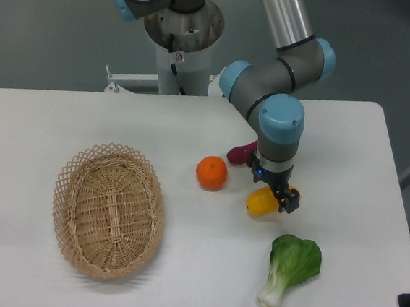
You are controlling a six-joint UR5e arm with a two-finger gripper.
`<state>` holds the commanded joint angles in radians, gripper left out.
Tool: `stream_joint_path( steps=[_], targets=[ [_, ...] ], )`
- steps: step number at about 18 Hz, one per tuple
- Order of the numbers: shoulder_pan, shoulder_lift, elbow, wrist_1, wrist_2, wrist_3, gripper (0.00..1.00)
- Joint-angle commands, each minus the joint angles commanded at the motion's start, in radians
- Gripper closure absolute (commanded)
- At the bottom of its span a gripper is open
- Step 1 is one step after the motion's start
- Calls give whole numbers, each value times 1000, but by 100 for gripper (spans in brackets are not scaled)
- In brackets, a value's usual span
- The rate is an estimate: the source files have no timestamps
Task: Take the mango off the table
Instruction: 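Close the gripper around the yellow mango, then lift the mango and raise the gripper up and away from the table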
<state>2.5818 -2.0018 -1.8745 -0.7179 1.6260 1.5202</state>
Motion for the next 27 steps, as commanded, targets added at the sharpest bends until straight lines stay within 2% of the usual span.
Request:
stream_joint_path(
  steps=[6,9,12,17,19,21,23,27],
  targets=[
    [-8,-3,-9,3,0,-18,1],
    [-8,-2,0,2,0,-17,34],
    [-8,3,9,0,-2,-29,49],
    [1,17,29,0,-6,-32,50],
    [18,40,43,-8,-14,-34,50],
    [29,63,66,-31,-24,-48,50],
    [64,84,106,-69,-82,-66,50],
    [106,100,262,-249,-135,-68,49]
  ],
)
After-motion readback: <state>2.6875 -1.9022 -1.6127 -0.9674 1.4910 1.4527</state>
